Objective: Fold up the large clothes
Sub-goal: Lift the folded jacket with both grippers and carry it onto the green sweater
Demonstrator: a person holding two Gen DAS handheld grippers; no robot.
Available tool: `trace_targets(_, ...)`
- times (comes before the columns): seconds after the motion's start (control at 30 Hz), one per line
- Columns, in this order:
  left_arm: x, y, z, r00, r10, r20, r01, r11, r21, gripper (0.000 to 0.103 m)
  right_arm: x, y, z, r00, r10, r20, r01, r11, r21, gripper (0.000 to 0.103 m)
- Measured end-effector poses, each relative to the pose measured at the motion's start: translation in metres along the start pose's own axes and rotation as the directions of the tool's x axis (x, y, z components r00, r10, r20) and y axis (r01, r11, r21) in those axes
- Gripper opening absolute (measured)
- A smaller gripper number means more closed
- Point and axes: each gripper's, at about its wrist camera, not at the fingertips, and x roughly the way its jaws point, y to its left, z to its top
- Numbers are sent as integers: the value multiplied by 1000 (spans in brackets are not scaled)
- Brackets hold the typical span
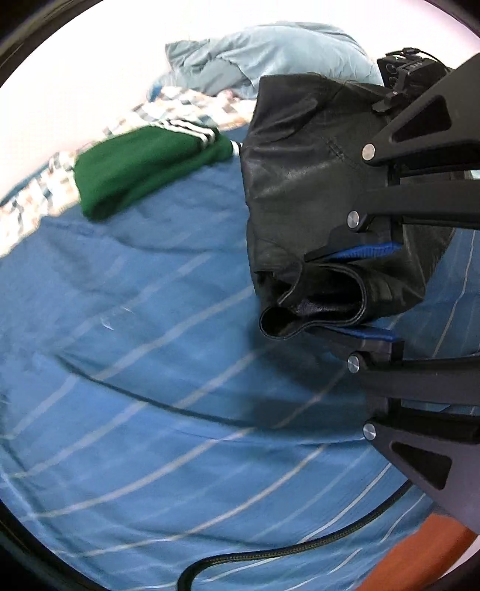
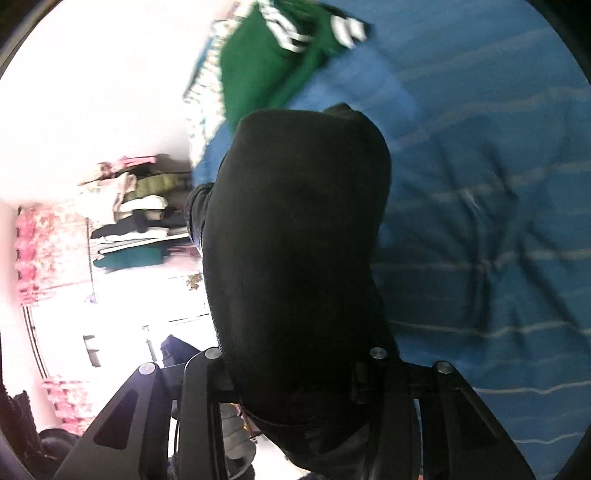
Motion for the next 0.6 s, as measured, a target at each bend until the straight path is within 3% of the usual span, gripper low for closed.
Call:
trace_targets(0.13,-25,-27,35,998,-33,45,32,999,34,26,-6,42,18,999,44,17,-43,998,-41,40)
trace_targets(0.23,-40,-57,73,993,-59,105,52,997,61,26,-6,74,53,996,81,23,-79,994,-73,40)
trace_targets(0.43,-45,-125,164,965,-114,236,93,991,101,26,13,136,166,981,193,23,-187,970,-153,40)
trace_targets(0.6,0,-178,237,942,-128,310,87,986,142,26,41,157,277,966,257,-11,-255,951,-176,40)
